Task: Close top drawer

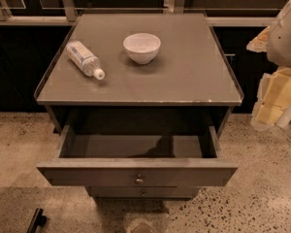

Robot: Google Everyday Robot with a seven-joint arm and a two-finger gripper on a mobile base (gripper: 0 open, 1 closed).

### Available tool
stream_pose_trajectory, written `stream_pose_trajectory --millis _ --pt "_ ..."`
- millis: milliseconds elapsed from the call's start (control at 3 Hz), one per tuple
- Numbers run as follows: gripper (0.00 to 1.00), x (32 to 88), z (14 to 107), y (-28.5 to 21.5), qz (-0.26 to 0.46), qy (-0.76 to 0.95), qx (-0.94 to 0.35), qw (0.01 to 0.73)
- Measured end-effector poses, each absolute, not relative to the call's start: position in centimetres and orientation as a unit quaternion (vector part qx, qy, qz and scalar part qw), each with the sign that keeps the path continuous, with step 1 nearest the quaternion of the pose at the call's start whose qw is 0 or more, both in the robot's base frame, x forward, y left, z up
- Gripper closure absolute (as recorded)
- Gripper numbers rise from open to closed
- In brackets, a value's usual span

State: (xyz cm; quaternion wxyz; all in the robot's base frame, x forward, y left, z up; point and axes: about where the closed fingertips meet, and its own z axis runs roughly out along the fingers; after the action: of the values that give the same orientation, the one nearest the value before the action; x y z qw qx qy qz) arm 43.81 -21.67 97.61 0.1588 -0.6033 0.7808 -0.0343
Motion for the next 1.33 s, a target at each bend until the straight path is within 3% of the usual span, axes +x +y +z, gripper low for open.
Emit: stream_pose_trajectory --millis 667,1333 --pt "0.00 41.8 95.2 -21.5 -0.016 0.767 -0.612 0.194" --pt "0.00 37.2 76.6 -22.3 0.153 0.779 -0.547 0.264"
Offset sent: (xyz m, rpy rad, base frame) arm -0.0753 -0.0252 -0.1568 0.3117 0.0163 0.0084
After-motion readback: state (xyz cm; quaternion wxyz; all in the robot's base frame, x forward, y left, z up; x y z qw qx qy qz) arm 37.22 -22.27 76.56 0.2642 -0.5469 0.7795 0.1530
